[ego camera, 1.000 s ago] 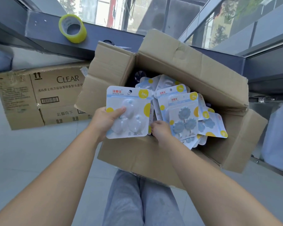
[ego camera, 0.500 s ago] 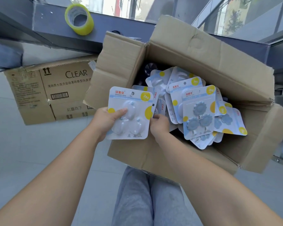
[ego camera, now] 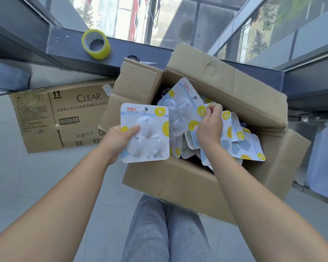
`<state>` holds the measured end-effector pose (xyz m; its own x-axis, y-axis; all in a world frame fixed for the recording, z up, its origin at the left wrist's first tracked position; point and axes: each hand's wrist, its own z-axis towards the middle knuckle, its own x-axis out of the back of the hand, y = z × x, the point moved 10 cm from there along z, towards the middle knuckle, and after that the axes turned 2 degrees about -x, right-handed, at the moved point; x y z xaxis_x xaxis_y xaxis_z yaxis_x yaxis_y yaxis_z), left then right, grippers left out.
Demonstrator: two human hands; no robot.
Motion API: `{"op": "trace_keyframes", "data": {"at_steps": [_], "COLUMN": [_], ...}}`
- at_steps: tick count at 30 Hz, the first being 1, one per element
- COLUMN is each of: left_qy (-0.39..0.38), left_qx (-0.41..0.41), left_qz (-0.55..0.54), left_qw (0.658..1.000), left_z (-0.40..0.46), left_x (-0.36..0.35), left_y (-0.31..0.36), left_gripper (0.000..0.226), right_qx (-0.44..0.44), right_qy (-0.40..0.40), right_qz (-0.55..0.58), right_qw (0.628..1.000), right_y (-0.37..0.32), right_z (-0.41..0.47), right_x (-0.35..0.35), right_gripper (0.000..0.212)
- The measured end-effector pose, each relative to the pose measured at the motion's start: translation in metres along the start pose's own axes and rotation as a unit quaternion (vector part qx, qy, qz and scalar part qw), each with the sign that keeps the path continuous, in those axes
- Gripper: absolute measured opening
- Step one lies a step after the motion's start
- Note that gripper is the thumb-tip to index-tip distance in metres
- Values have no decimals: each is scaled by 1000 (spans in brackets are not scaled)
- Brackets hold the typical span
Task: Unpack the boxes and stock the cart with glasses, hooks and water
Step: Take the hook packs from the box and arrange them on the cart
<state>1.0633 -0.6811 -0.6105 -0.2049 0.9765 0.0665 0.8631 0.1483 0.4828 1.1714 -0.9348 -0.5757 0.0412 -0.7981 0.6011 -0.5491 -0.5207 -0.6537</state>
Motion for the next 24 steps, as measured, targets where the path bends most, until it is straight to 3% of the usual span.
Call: {"op": "trace_keyframes", "data": {"at_steps": [5,9,12,14,19,22,24], "left_qy": [-16,-68,-172,-241,-234,-242,-278], "left_qx": [-17,-29,-41,-39,-10,13,10], "left_qz": [31,21,5,-4,-28,-20,-13], "left_qw": [999,997,984,970,972,970,960], "left_z": [-23,-42,-63,-79,-91,-90,-97], "left_x": [1,-29,-72,-98,-116,-123,-134], "left_y": [35,63,80,88,81,71,70], "left_gripper": [11,22,15,11,29,69,76], "right_qx": [135,132,79,72,82,73,67], "right_qy": [68,-22,-105,-118,-89,-68,-54], "right_qz": [19,38,66,68,53,54,59], "right_qw": [988,990,989,988,991,994,995], "right_y": [-86,-120,-114,-110,-100,-89,-81], "right_z": [-3,-18,-32,-38,-40,-40,-39], "right_x": [103,117,92,84,98,110,119], "right_gripper": [13,16,28,30,22,22,20]}}
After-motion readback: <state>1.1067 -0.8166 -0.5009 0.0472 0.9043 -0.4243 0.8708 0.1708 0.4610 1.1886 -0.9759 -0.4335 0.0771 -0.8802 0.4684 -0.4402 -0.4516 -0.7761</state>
